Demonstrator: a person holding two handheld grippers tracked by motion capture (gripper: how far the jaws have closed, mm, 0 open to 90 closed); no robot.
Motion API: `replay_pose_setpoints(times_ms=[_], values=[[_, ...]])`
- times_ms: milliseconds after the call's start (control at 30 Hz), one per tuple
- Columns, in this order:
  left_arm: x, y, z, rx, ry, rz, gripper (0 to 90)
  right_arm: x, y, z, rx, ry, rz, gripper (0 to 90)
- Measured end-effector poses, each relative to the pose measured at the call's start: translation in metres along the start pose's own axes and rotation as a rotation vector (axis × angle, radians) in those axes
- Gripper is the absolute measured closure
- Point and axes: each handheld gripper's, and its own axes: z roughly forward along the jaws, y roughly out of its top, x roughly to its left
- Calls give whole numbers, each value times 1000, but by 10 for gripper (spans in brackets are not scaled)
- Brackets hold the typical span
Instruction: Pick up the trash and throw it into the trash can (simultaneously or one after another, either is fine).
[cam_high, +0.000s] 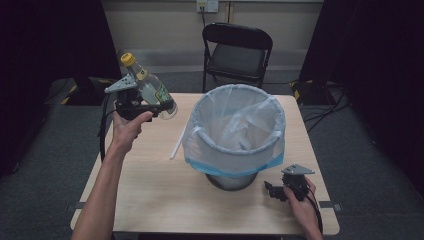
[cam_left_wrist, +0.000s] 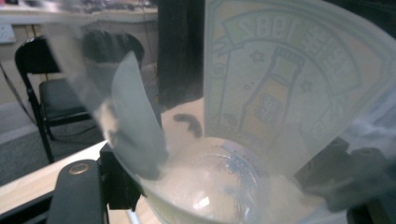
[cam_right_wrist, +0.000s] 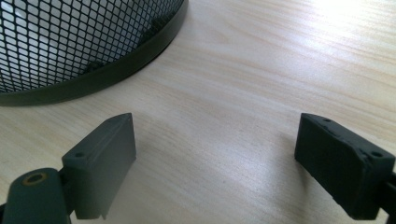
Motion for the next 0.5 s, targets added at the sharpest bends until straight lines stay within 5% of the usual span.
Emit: replay_pose_setpoints(times_ms=[500], values=[[-27, 26, -3, -40, -62, 59, 279, 0, 0, 0, 0, 0, 0, 116]])
